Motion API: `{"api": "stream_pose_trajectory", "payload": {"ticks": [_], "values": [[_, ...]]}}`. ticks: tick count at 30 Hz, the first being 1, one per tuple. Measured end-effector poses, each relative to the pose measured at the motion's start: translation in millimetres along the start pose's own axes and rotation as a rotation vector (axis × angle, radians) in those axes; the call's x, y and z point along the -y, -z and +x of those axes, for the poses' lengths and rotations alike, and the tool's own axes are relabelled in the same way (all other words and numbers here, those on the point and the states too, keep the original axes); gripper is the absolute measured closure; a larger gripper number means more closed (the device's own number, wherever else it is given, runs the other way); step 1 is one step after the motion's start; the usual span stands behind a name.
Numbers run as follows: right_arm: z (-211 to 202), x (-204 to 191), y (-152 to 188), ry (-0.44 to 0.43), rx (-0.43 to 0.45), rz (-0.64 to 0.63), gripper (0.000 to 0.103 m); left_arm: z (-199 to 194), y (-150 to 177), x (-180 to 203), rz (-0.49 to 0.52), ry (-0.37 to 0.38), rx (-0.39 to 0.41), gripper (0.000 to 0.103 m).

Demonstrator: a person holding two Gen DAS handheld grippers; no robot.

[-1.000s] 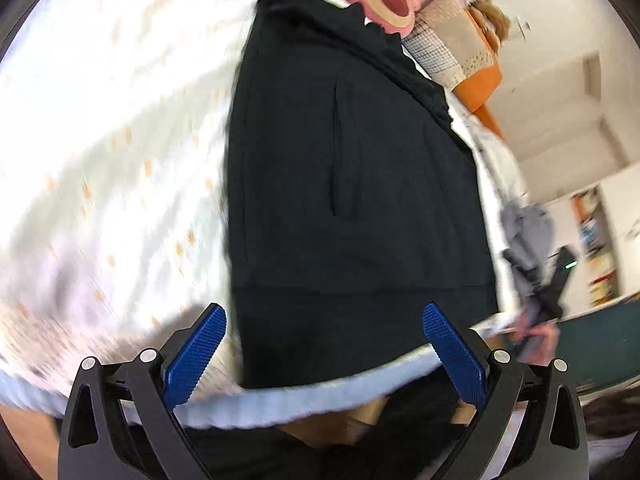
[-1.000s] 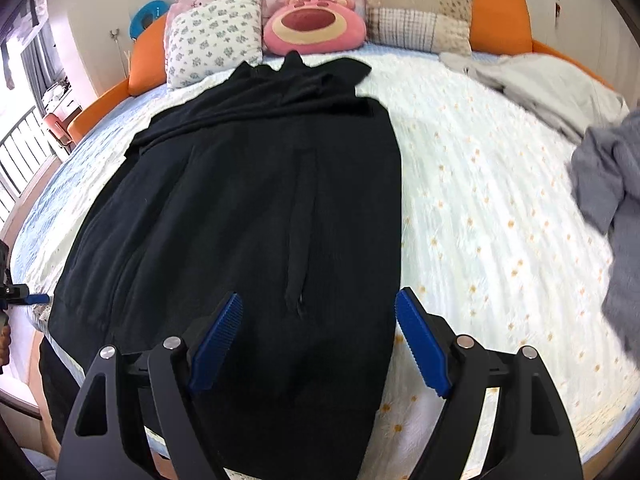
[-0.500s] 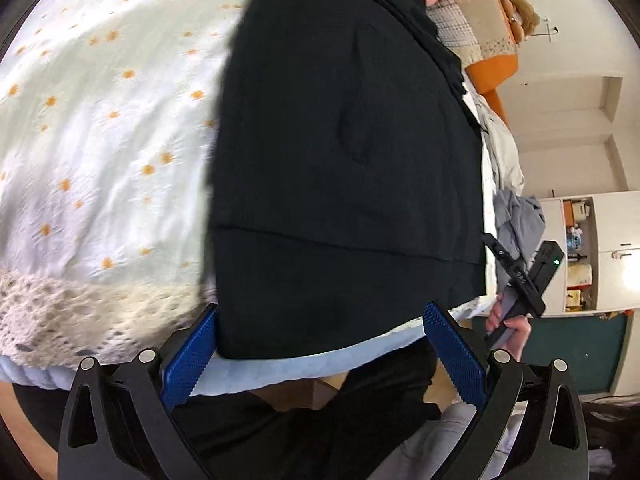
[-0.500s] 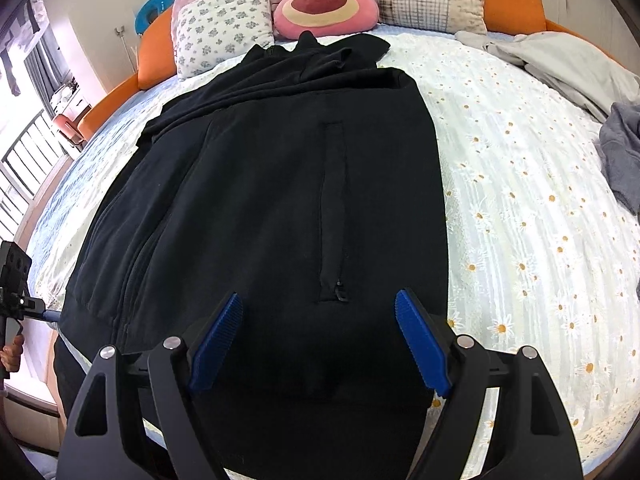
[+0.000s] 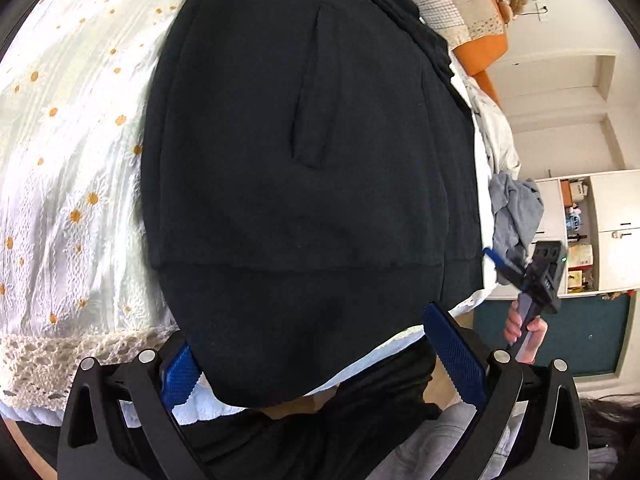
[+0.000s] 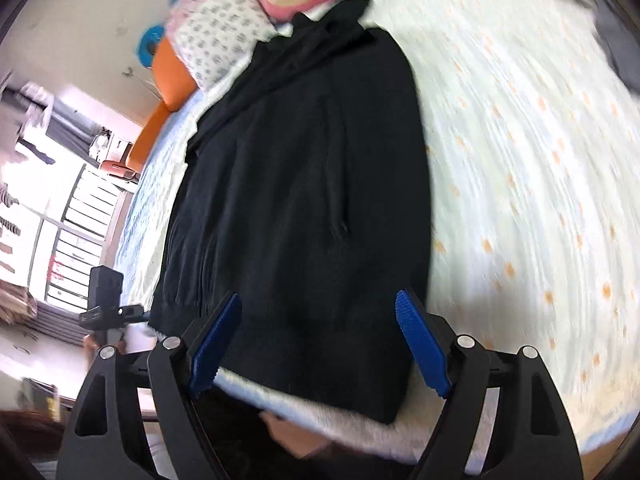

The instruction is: Fold large clothes

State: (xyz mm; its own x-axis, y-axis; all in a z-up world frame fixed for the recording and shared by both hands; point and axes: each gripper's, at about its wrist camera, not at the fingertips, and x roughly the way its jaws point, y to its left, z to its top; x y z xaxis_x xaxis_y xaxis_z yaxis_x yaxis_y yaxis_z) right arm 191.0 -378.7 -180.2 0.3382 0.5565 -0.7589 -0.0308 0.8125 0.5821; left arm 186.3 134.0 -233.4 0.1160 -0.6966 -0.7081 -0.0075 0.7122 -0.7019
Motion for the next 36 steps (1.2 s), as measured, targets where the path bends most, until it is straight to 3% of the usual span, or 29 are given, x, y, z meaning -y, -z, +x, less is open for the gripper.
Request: {"api": "stream_pose_trajectory", "payload": {"ticks": [8, 14, 16, 18, 19, 22, 28, 29, 30, 33, 36], "values": [[8.0, 5.2, 11.9, 0.027, -0.177, 0.074, 0.017, -0.4, -4.6, -3.6, -0.011, 0.092, 0.022, 0.003], [8.8, -9.2, 11.5, -0.048, -0.196, 0.073, 0.016, -4.9, -1.9, -3.5, 0.001, 0.132, 0.051, 0.003], [11.7, -11.4, 7.0, -0.090, -0.192, 0.080, 0.011, -8.3, -1.9, -4.9, 0.004, 0.178, 0.070, 0.003], [18.3, -4.0, 7.0, -0.070, -0.216, 0.096, 0.011, -9.8, -4.0, -4.5, 0.008, 0.233, 0.086, 0.003], [25.2, -1.3, 8.2, -0.023, -0.240, 0.094, 0.013, -8.1, -4.9, -2.9, 0.013, 0.217, 0.083, 0.003], [28.8, -6.9, 8.7, 0.007, -0.251, 0.065, 0.011, -0.7, -2.0, 1.3, 0.056, 0.123, 0.056, 0.003], [25.0, -22.2, 3.7, -0.070, -0.230, 0.051, 0.014, -0.3, -4.6, 4.8, 0.058, 0.130, 0.069, 0.003], [26.3, -25.1, 3.7, -0.032, -0.231, 0.027, 0.018, -1.6, -4.9, 3.6, 0.061, 0.123, 0.071, 0.004], [29.0, -26.7, 5.1, 0.003, -0.235, 0.009, 0.029, -1.6, -4.4, 5.3, 0.071, 0.103, 0.072, 0.005], [31.1, -27.5, 6.5, 0.099, -0.234, -0.023, 0.048, -1.7, -1.2, 10.1, 0.107, -0.009, 0.066, 0.023], [28.4, -26.1, 11.2, 0.136, -0.216, -0.043, 0.056, -2.3, 2.3, 16.2, 0.127, -0.094, 0.067, 0.034]]}}
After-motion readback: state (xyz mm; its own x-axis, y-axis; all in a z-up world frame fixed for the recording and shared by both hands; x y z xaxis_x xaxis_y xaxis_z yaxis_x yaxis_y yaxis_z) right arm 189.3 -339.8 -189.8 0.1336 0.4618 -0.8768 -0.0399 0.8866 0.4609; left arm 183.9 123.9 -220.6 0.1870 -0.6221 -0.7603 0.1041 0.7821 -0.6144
